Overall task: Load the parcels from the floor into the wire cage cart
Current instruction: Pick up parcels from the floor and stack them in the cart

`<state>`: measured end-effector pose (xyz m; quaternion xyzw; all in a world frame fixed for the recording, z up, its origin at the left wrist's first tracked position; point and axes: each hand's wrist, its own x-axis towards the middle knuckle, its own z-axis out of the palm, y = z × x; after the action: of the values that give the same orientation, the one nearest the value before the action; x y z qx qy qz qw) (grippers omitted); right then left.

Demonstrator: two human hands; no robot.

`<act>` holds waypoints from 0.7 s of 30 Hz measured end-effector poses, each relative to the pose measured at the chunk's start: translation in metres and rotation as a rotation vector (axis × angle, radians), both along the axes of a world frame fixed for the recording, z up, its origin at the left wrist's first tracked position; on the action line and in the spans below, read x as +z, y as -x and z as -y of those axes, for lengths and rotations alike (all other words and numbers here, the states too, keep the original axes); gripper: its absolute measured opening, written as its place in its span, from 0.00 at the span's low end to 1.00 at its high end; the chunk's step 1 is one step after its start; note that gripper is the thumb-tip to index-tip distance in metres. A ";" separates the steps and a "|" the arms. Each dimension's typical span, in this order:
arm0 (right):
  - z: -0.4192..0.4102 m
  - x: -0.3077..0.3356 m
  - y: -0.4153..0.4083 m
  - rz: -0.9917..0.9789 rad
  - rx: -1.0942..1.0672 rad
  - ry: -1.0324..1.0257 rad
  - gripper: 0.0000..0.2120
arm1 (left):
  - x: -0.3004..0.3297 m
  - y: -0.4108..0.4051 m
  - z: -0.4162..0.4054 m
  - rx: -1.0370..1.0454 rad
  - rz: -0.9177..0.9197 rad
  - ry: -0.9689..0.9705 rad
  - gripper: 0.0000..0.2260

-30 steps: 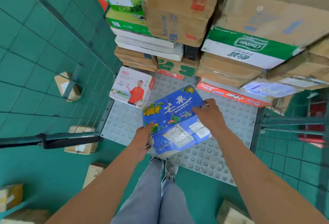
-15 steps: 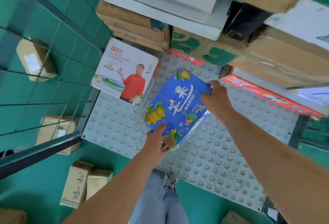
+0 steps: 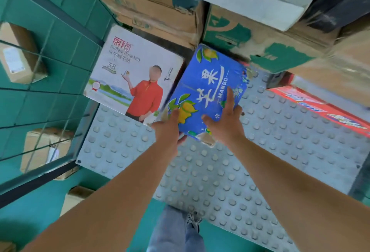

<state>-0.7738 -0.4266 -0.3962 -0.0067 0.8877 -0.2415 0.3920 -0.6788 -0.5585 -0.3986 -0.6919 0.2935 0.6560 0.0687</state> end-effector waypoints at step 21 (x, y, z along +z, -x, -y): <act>0.005 0.016 -0.003 0.084 0.181 -0.138 0.55 | 0.025 -0.027 -0.009 -0.399 0.067 -0.105 0.14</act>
<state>-0.7708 -0.4319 -0.3802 -0.0497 0.8808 -0.1435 0.4485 -0.6514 -0.5490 -0.3735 -0.6369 0.3876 0.6206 0.2428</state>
